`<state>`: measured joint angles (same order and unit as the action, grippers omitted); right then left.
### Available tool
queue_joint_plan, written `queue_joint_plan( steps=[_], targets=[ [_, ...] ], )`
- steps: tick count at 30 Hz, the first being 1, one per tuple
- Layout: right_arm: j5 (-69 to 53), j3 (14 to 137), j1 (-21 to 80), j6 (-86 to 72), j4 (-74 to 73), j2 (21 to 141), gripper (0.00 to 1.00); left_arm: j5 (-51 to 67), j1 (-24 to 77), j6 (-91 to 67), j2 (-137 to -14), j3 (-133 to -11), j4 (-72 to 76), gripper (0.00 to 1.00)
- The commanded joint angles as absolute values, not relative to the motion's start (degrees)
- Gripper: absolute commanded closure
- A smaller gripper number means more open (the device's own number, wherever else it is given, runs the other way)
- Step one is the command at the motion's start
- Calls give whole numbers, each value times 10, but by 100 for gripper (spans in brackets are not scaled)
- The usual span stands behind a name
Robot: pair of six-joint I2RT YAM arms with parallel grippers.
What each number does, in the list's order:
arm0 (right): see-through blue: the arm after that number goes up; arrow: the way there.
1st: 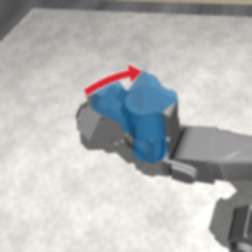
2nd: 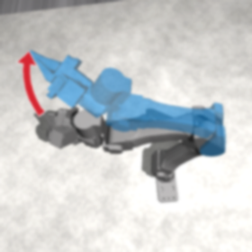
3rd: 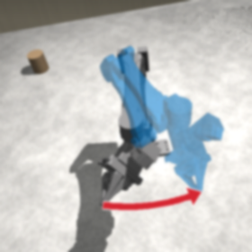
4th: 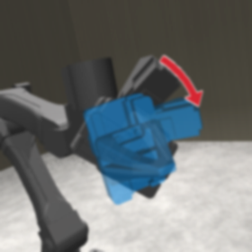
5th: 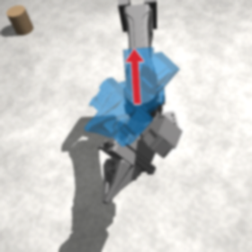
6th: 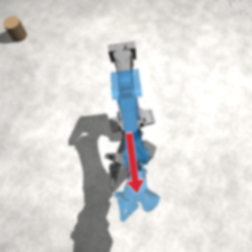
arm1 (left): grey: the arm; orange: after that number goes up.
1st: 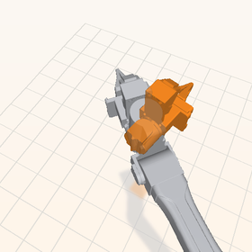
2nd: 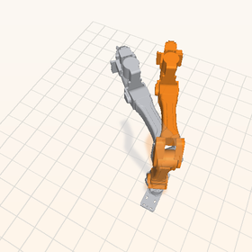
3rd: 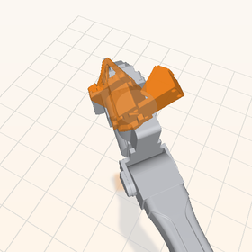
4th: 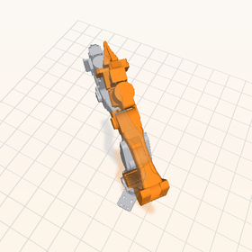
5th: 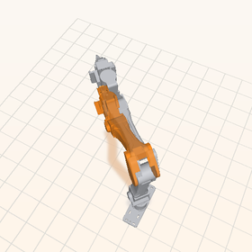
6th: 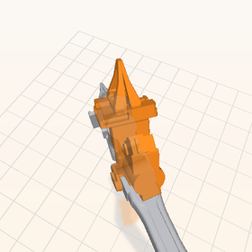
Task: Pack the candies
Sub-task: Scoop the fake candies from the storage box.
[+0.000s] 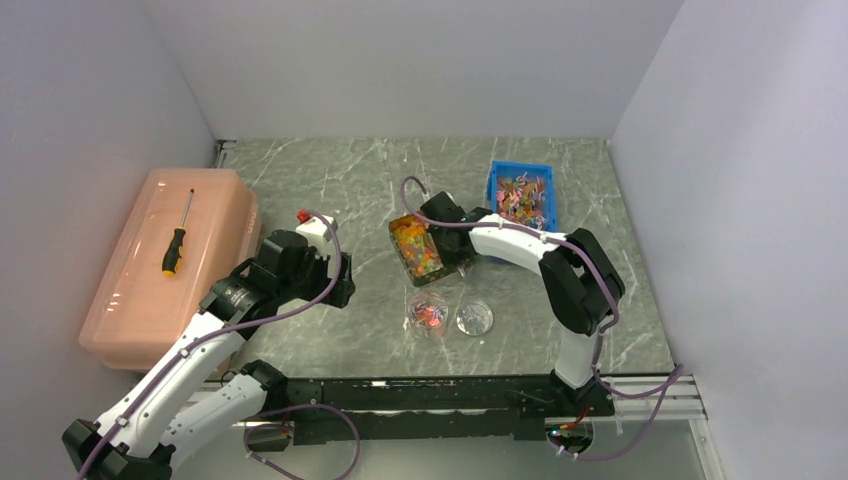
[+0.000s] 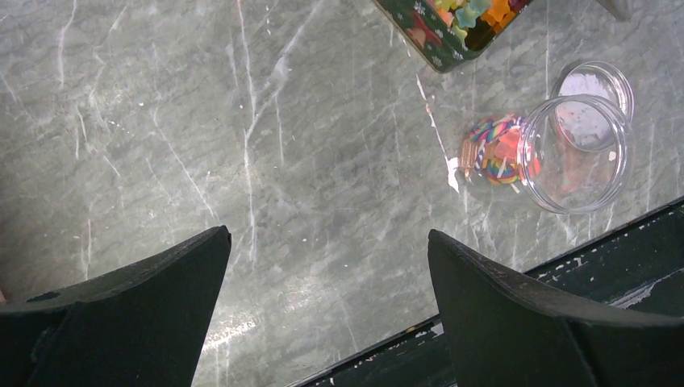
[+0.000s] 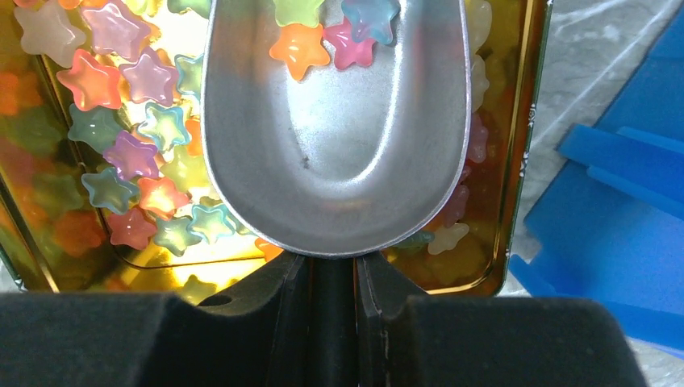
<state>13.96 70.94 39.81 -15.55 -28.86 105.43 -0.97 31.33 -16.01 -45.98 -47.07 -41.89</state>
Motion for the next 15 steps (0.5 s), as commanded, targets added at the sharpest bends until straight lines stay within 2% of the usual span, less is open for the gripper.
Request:
queue_joint_plan(
  steps=[1, 15],
  targets=[
    [108, 743, 409, -150, -341, 1058, 100, -19, 315, -168, -455, -478, -418, 1],
    [144, 756, 414, -164, -375, 1016, 100, -18, 315, -167, -458, -479, -418, 1]
  ],
)
